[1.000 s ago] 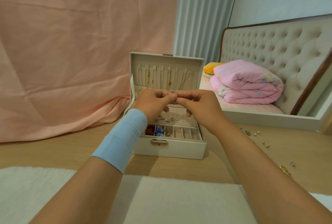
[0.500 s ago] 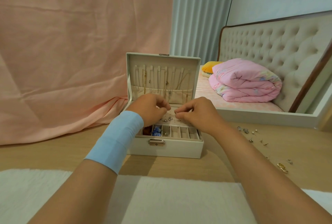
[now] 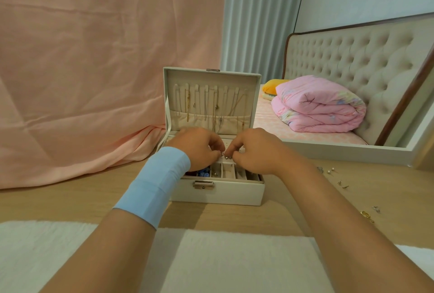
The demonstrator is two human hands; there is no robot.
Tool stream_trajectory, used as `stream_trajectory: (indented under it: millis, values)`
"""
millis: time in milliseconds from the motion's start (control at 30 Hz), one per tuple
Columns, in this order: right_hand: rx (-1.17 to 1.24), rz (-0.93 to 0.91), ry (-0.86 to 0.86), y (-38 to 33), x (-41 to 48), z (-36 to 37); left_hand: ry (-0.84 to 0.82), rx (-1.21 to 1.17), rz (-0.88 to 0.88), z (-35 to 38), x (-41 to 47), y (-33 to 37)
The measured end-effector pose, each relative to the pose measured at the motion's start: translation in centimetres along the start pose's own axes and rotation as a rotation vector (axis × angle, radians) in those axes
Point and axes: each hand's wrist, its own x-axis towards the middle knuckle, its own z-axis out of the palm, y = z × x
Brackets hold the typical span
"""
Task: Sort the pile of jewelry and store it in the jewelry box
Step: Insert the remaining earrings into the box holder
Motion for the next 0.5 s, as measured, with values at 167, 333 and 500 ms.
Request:
stream_trajectory:
  millis: [167, 333, 500]
  values:
    - [0.151, 0.017, -0.01, 0.9, 0.2, 0.4, -0.01, 0.017, 0.006, 0.0, 0.1, 0.2]
    - [0.296, 0.054, 0.164, 3.8, 0.1, -1.0, 0.045, 0.021, 0.032, 0.0, 0.0, 0.8]
    - [0.22, 0.163, 0.183, 8.5, -1.8, -2.3, 0.111, -0.12, 0.086, 1.0, 0.3, 3.4]
